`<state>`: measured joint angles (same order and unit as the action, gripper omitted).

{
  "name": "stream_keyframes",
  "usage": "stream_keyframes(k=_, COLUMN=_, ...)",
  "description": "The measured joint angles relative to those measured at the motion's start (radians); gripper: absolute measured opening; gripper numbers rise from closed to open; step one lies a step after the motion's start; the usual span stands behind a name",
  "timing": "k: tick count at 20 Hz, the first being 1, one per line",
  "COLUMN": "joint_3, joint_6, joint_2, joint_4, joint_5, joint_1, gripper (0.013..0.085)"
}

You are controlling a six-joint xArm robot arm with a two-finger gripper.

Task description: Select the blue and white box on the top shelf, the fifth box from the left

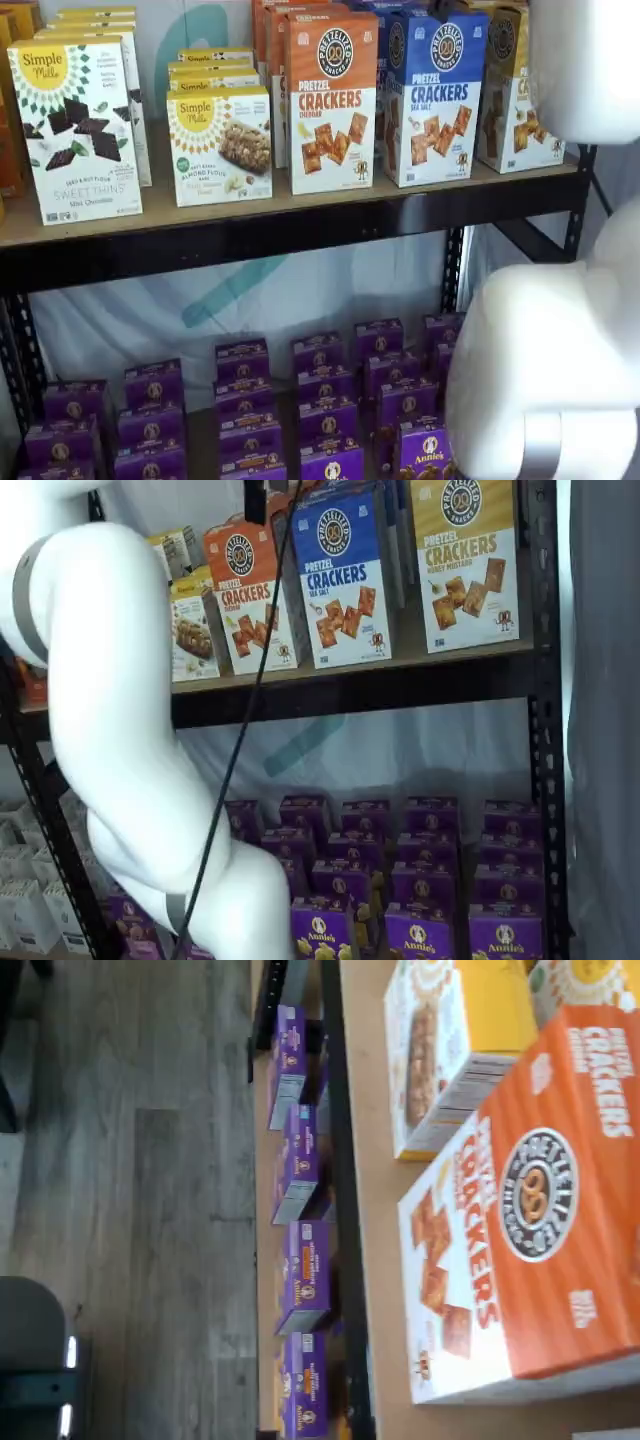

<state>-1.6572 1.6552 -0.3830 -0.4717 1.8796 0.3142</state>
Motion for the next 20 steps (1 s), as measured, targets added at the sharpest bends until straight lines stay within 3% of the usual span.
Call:
stream_keyframes(k=10, joint_3=-0.061, joint_6=0.022, joint_2=0.092, joint_4=-0.01, joint_5=-0.056, joint_1=0.015, gripper=0.085)
stream_keyframes(k=20, joint_3=-0.116, joint_6=0.052, joint_2=0.184, joint_4=0.034, joint_5=-0.093, joint_1=0.006, gripper=0.085)
